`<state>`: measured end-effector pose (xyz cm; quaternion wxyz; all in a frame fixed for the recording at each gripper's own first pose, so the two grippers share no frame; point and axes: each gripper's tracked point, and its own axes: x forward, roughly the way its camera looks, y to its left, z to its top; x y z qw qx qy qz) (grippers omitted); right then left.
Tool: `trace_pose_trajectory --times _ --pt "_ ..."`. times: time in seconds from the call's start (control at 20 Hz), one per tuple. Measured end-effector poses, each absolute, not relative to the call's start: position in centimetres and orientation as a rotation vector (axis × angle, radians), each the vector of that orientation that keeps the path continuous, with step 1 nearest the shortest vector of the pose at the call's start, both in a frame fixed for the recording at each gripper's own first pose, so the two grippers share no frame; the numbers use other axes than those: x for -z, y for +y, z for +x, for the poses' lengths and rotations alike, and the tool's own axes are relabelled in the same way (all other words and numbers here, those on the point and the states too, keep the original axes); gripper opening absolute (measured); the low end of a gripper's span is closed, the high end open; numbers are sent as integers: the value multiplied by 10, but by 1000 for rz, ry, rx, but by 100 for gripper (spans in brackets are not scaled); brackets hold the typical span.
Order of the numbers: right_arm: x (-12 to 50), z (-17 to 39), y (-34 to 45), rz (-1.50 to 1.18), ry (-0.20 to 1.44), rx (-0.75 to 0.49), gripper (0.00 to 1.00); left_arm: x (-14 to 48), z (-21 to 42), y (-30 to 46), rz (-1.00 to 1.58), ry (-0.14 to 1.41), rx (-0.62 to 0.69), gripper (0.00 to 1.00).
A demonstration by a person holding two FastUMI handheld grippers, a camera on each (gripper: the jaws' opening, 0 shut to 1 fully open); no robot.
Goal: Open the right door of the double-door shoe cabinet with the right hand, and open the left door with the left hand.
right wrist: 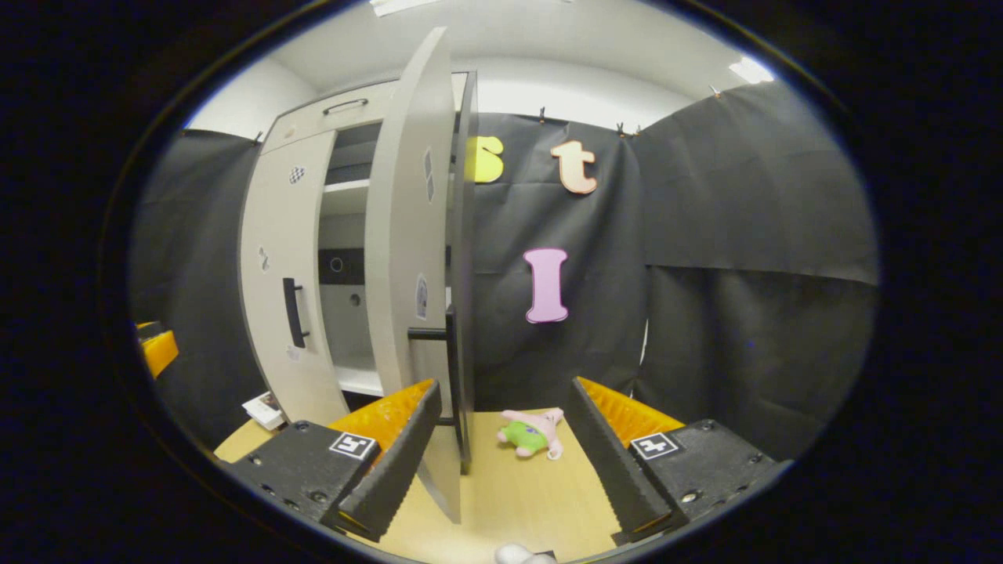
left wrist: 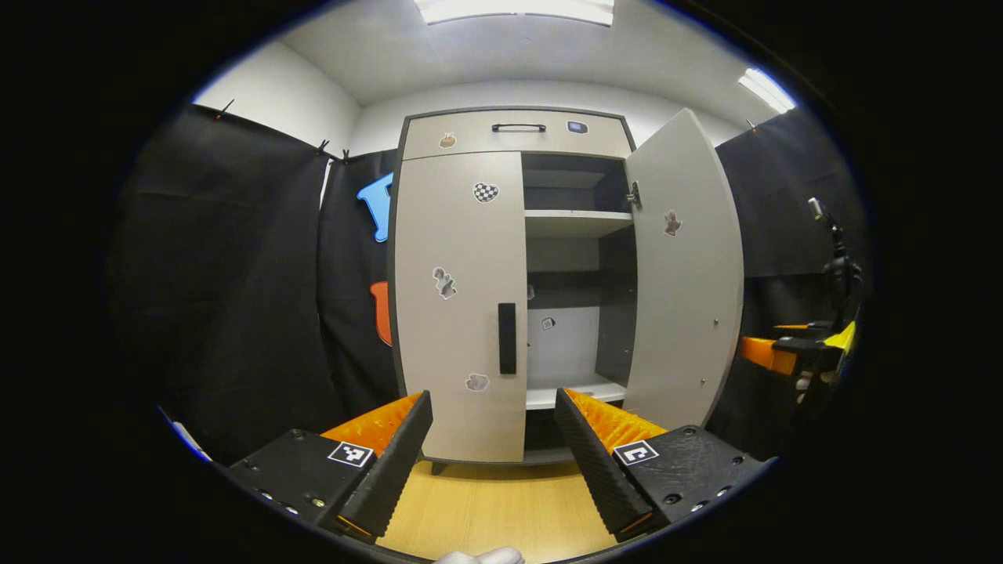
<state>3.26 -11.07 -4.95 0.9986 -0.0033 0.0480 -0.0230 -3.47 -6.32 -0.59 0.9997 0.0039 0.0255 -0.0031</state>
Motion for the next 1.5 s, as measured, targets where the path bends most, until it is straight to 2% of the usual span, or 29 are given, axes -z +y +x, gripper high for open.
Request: trace_pose_trajectory --times 0.35,0.8,1.15,1.5 --pt "43 -12 -54 18 63 14 100 8 -10 -40 17 38 9 95" --pt "55 -29 25 36 96 -68 100 17 52 -38 27 28 38 95" --pt "47 -39 29 19 85 -15 100 25 113 -76 19 32 86 95" --pt "47 -42 28 -2 96 22 100 29 181 -88 1 34 49 96"
